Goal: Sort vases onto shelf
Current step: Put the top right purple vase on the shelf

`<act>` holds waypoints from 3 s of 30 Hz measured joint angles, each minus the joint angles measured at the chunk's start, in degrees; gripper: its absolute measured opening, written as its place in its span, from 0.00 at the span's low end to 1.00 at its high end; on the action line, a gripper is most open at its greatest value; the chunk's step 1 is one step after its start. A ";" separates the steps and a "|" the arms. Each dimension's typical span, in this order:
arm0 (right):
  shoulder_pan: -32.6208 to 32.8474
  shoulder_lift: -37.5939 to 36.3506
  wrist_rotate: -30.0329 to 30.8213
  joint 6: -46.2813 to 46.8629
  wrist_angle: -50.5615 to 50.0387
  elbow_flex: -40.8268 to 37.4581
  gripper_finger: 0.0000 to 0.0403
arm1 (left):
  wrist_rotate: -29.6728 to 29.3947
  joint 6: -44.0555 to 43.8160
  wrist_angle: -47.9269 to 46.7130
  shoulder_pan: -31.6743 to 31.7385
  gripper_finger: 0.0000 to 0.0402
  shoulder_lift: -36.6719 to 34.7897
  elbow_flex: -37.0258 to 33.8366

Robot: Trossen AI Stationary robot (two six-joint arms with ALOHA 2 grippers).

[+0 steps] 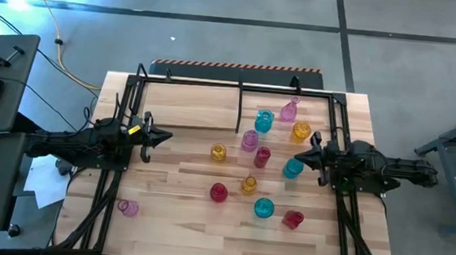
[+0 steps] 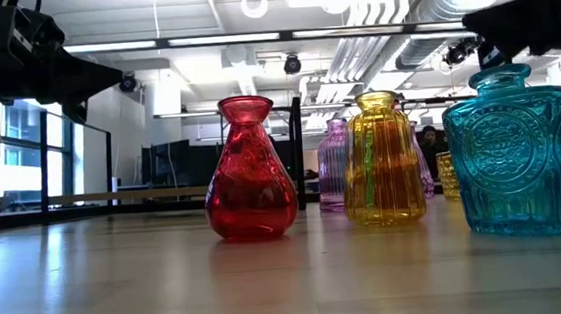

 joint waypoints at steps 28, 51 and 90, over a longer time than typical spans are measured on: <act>-0.02 32.87 1.07 -28.61 4.29 40.89 0.00 | -0.02 0.00 0.00 0.00 0.01 0.00 0.00; -7.52 79.44 30.35 -39.38 -31.64 85.05 0.00 | -5.98 7.11 1.00 0.00 0.01 0.01 0.00; -37.05 89.18 20.80 -39.63 -60.46 89.39 0.00 | -23.96 17.64 -20.31 6.69 0.38 50.55 44.96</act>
